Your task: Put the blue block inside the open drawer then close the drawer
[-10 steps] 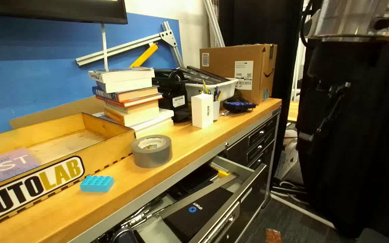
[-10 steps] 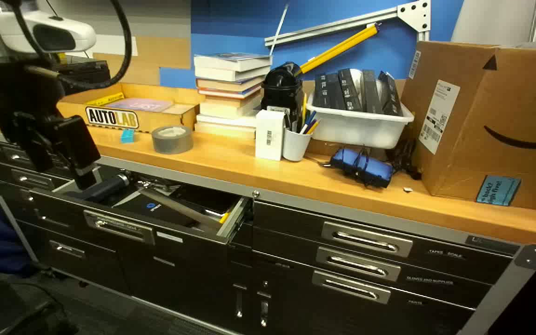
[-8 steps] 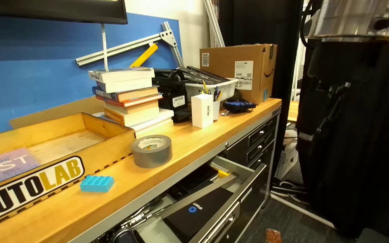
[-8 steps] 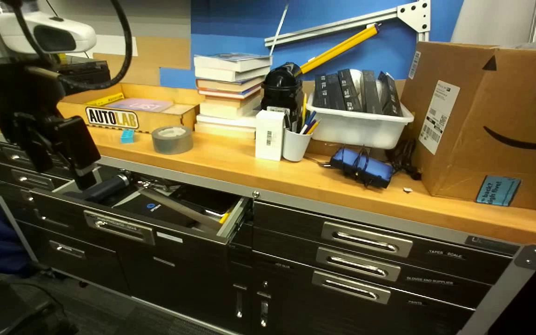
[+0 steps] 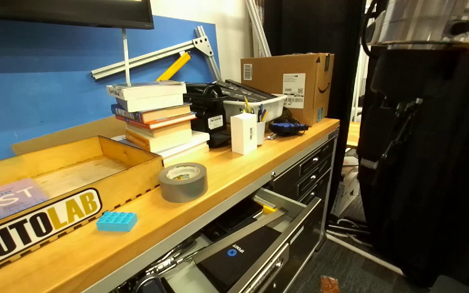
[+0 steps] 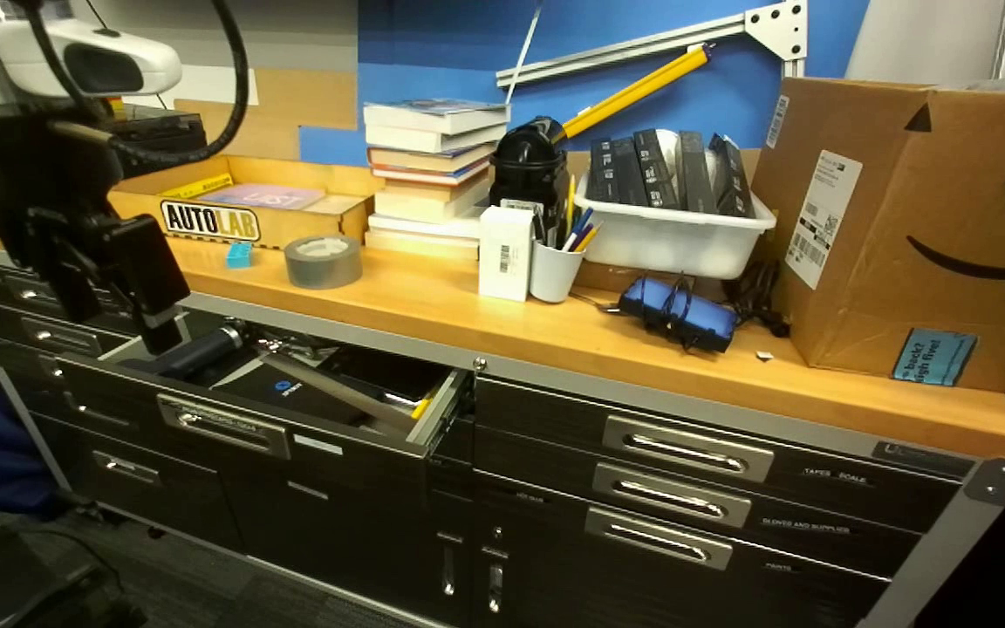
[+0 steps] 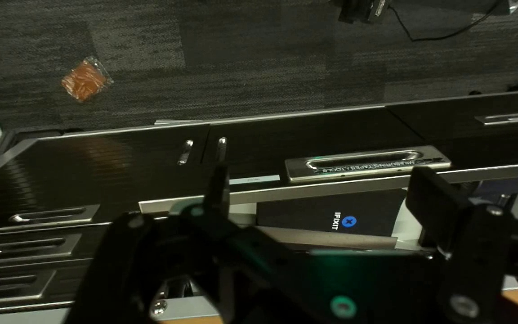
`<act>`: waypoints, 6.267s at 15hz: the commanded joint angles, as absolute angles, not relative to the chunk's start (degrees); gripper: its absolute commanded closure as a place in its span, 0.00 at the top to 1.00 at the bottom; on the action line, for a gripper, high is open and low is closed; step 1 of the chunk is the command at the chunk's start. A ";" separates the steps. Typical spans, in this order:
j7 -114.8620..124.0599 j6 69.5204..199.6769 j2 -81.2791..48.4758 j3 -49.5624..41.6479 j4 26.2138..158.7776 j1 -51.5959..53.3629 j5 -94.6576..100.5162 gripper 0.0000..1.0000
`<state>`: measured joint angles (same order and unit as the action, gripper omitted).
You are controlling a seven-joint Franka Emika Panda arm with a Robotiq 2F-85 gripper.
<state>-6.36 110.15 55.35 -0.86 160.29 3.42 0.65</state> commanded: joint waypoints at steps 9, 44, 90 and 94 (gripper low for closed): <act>-8.27 98.28 23.55 9.66 130.49 8.21 4.74 1.00; 11.33 103.81 -34.21 10.97 79.04 24.09 11.35 0.56; 8.18 125.28 3.49 5.71 146.20 5.98 4.83 1.00; 6.93 127.44 -0.04 5.29 145.67 5.68 3.77 1.00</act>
